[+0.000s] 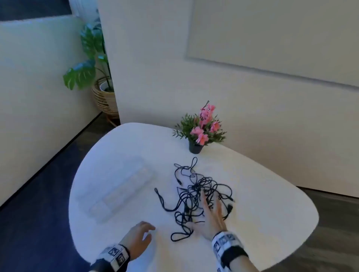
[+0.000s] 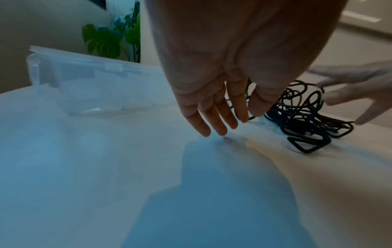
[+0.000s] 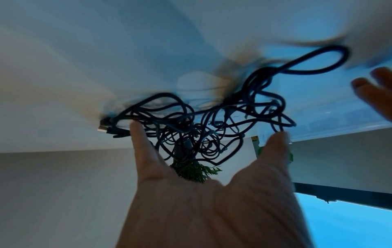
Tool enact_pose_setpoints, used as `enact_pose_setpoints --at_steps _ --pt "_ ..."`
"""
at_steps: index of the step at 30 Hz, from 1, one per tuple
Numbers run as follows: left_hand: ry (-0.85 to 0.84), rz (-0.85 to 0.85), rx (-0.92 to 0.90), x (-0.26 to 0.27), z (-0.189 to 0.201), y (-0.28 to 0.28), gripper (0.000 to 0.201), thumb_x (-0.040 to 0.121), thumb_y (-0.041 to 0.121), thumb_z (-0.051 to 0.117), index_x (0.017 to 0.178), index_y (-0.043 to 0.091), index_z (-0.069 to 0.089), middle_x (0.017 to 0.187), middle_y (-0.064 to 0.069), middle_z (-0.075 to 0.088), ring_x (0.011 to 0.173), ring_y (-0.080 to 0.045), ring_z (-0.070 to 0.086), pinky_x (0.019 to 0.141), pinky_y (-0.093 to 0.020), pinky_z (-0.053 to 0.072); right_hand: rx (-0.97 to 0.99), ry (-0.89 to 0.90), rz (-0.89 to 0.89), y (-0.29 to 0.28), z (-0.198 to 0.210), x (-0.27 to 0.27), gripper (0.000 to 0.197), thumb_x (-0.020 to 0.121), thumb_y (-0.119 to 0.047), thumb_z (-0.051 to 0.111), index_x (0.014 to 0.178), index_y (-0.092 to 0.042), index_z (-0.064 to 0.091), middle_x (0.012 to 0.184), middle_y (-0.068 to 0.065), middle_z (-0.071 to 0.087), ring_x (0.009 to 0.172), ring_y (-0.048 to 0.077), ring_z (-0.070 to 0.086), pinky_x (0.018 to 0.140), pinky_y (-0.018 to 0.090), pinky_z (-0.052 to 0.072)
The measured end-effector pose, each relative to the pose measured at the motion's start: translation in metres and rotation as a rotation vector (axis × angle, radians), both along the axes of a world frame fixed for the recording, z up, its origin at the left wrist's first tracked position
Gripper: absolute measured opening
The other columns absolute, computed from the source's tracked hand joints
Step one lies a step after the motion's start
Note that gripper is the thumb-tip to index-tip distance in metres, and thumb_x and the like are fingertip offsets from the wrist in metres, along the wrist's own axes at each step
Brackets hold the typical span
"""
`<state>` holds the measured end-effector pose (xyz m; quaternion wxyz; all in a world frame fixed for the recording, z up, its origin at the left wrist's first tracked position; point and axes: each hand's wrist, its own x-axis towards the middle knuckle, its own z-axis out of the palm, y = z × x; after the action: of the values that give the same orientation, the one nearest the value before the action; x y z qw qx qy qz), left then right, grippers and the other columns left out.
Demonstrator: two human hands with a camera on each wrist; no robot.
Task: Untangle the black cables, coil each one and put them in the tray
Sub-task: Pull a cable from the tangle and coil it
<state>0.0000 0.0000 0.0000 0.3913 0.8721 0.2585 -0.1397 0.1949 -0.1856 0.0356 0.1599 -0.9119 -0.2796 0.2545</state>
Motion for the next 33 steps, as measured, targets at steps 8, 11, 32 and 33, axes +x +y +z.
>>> enact_pose_setpoints --at_steps 8,11,32,33 --pt "-0.198 -0.041 0.148 -0.021 -0.016 0.004 0.028 0.097 0.025 0.046 0.123 0.023 0.056 0.128 0.002 0.052 0.107 -0.009 0.055 0.09 -0.018 0.04 -0.153 -0.07 0.126 0.026 -0.027 -0.024 0.084 0.074 -0.046 0.072 0.143 -0.032 0.027 0.147 0.016 0.028 0.135 0.041 0.025 0.106 0.045 0.032" --pt "-0.226 -0.016 0.151 -0.036 -0.005 -0.013 0.037 0.096 0.025 0.049 0.132 0.019 0.048 0.137 -0.004 0.044 0.114 -0.014 0.054 0.094 -0.022 0.042 0.008 -0.075 0.175 0.016 -0.023 -0.06 0.045 0.084 -0.013 0.064 0.127 -0.014 0.053 0.126 0.011 0.058 0.118 0.028 0.053 0.09 0.023 0.041" --pt "-0.661 -0.059 0.579 0.006 0.033 0.038 0.049 0.088 0.03 0.063 0.134 0.02 0.051 0.129 -0.001 0.054 0.097 -0.022 0.062 0.095 -0.038 0.043 0.685 0.143 -0.398 -0.009 0.08 -0.018 0.036 0.086 0.017 0.04 0.079 -0.007 0.066 0.093 0.01 0.061 0.075 0.02 0.062 0.073 0.031 0.056" --pt "-0.717 -0.045 0.572 0.006 0.038 0.042 0.043 0.086 0.029 0.066 0.128 0.02 0.058 0.124 0.0 0.059 0.092 -0.021 0.064 0.091 -0.038 0.045 0.683 0.111 -0.417 -0.011 0.084 -0.01 0.037 0.086 0.017 0.04 0.076 -0.007 0.067 0.094 0.012 0.063 0.078 0.022 0.063 0.076 0.035 0.056"
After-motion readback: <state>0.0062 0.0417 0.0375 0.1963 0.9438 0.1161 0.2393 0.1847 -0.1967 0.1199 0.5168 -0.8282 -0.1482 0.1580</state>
